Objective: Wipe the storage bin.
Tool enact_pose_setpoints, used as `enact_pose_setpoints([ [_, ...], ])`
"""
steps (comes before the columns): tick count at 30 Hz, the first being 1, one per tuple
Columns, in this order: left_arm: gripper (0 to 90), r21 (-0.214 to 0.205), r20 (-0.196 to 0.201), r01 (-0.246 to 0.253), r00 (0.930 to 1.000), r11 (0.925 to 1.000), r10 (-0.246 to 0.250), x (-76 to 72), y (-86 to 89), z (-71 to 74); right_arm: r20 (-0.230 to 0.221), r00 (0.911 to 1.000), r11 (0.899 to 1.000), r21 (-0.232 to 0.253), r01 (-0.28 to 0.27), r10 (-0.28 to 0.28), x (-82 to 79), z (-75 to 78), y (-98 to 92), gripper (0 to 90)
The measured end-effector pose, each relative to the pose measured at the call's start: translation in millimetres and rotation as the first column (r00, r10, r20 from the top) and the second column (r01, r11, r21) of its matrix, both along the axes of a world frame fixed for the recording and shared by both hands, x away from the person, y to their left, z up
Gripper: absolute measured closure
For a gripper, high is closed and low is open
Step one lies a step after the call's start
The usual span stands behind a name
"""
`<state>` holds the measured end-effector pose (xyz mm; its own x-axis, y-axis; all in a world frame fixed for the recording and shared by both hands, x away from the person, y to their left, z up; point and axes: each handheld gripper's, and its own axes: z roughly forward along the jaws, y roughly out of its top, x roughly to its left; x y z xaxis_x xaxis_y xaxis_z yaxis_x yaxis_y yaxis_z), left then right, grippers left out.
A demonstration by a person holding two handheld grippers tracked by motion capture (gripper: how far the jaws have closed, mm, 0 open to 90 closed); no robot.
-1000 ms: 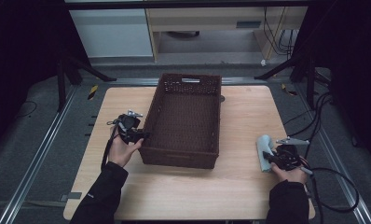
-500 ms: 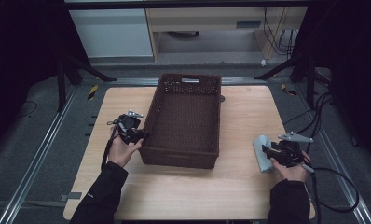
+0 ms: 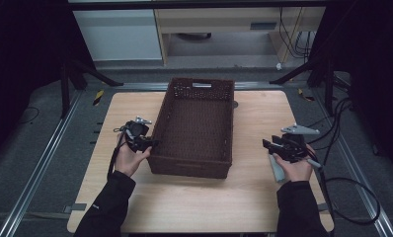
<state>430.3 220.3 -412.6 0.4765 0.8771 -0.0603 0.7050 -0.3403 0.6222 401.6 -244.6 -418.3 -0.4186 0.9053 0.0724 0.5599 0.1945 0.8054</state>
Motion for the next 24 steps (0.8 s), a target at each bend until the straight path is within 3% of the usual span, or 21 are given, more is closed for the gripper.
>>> enact_pose_setpoints([
  [11,73.9,0.005,0.004,0.015,0.9999,0.9999,-0.015,1.1,-0.3,0.2,0.003,0.9952,0.995,0.023,-0.098,0.098,27.4,19.1,41.0,58.9],
  [15,73.8,-0.001,0.005,0.017,0.9998,0.9999,-0.017,1.9,0.0,0.0,0.011,0.9904,0.987,0.080,-0.138,0.138,34.7,21.4,57.3,59.8],
  [24,73.1,-0.005,0.005,0.016,0.9999,0.9999,-0.016,2.4,0.2,-0.2,0.004,0.9832,0.982,0.055,-0.182,0.182,54.1,18.2,87.3,61.0],
])
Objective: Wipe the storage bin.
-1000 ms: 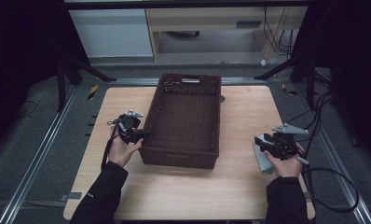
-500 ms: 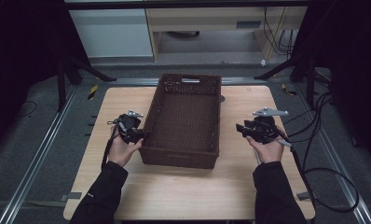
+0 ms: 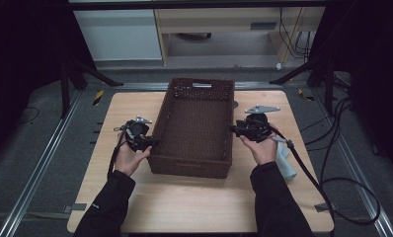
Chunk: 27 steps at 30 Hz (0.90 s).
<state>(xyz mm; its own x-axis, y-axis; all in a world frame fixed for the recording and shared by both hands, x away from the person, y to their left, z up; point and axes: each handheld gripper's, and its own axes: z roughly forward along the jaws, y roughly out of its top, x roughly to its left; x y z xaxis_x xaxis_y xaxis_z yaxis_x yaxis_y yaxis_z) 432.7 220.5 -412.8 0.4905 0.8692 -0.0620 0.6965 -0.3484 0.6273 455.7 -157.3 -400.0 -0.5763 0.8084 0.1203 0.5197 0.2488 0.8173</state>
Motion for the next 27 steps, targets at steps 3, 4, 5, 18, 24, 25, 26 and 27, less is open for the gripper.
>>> enact_pose_setpoints([
  [3,71.7,-0.004,-0.001,-0.007,1.0000,1.0000,0.007,0.2,0.9,0.0,-0.018,0.9998,1.000,-0.021,0.002,-0.002,5.7,-4.5,5.0,64.3],
  [4,70.3,-0.004,0.000,-0.008,1.0000,1.0000,0.008,0.1,1.3,0.1,-0.024,0.9997,1.000,-0.028,0.001,-0.002,7.5,-6.8,6.1,66.9],
  [5,69.0,-0.005,0.002,-0.011,0.9999,0.9999,0.011,-0.1,1.5,0.2,-0.033,0.9994,0.999,-0.034,0.001,-0.002,8.2,-8.2,6.7,67.9],
  [18,57.5,-0.008,0.053,-0.020,0.9984,0.9998,0.020,-24.7,9.7,11.4,-0.029,0.9996,1.000,-0.028,-0.005,0.004,-6.4,-10.1,6.1,71.5],
  [24,71.8,-0.062,0.010,-0.039,0.9991,0.9973,0.040,-32.7,16.7,11.9,-0.043,0.9988,0.999,-0.021,-0.025,0.024,-20.8,-7.6,7.2,70.5],
  [25,73.3,-0.062,0.010,-0.039,0.9991,0.9973,0.040,-32.7,16.7,11.9,-0.043,0.9988,0.999,-0.021,-0.025,0.024,-20.8,-7.6,7.2,70.5],
  [26,74.4,-0.032,0.016,-0.043,0.9989,0.9985,0.044,-31.5,13.9,13.0,-0.038,0.9987,0.999,-0.035,-0.036,0.034,-21.1,-3.8,7.9,68.4],
  [27,75.0,-0.024,0.016,-0.042,0.9989,0.9988,0.043,-30.7,13.3,13.2,-0.019,0.9995,0.999,-0.035,-0.024,0.023,-20.3,-1.9,7.9,66.9],
])
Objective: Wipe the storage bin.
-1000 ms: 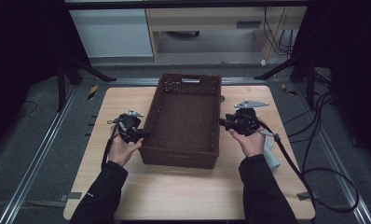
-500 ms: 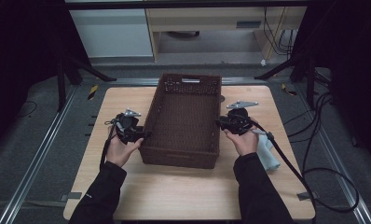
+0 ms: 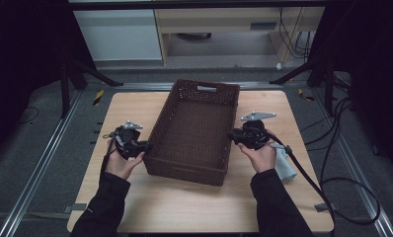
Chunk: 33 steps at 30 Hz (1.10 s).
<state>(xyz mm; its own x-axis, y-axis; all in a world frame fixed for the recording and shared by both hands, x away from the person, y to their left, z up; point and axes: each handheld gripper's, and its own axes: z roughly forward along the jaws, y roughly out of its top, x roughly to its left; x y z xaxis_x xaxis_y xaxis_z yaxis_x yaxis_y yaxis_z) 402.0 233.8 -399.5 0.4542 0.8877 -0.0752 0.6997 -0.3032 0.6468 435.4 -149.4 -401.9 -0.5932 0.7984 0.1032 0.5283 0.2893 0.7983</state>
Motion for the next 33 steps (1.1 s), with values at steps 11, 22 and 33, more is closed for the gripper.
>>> enact_pose_setpoints([
  [11,72.8,0.016,0.060,-0.039,0.9975,0.9991,0.038,8.4,4.5,-3.0,0.009,0.9984,0.998,-0.004,0.056,-0.056,26.1,-7.9,0.7,67.3],
  [22,66.8,0.041,0.083,-0.042,0.9958,0.9983,0.038,-7.3,10.3,4.5,0.005,0.9985,0.998,-0.020,0.055,-0.054,5.8,-6.2,4.1,68.4],
  [33,78.9,0.033,0.060,-0.082,0.9950,0.9961,0.080,6.4,13.5,-2.4,0.038,0.9957,0.996,-0.007,0.085,-0.085,14.8,2.5,-5.3,60.3],
])
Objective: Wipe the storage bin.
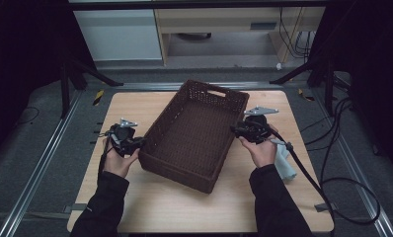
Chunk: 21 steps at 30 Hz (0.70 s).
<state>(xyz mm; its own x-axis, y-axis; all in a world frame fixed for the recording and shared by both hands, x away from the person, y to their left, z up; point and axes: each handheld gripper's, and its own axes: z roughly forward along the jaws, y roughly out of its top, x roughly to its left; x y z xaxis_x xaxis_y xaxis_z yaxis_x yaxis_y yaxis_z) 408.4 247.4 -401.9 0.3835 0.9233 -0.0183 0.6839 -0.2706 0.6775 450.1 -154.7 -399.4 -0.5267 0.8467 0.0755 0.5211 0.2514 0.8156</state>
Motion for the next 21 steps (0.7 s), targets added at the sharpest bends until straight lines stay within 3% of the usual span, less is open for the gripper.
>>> enact_pose_setpoints([
  [4,76.1,-0.006,0.013,0.000,0.9999,1.0000,0.000,5.3,2.4,-5.1,-0.005,0.9999,1.000,-0.018,0.016,-0.016,10.9,-8.5,-0.6,57.7],
  [7,74.2,-0.009,0.016,-0.003,0.9999,1.0000,0.003,3.6,3.1,-4.0,-0.010,0.9999,1.000,-0.014,0.012,-0.012,12.3,-11.6,1.9,61.0],
  [13,72.6,-0.026,0.008,0.011,0.9999,0.9996,-0.011,-2.9,4.6,0.6,-0.024,0.9995,1.000,-0.014,0.021,-0.021,6.0,-10.6,1.9,62.1],
  [17,76.2,-0.022,-0.010,-0.009,0.9999,0.9997,0.009,2.7,7.6,-3.0,-0.033,0.9994,1.000,0.002,0.012,-0.012,-4.5,-9.9,-0.6,61.3],
  [21,78.8,-0.010,-0.012,-0.010,0.9999,0.9999,0.010,9.3,7.7,-2.7,-0.045,0.9990,1.000,0.002,-0.004,0.004,-3.8,-3.2,-4.3,59.8],
])
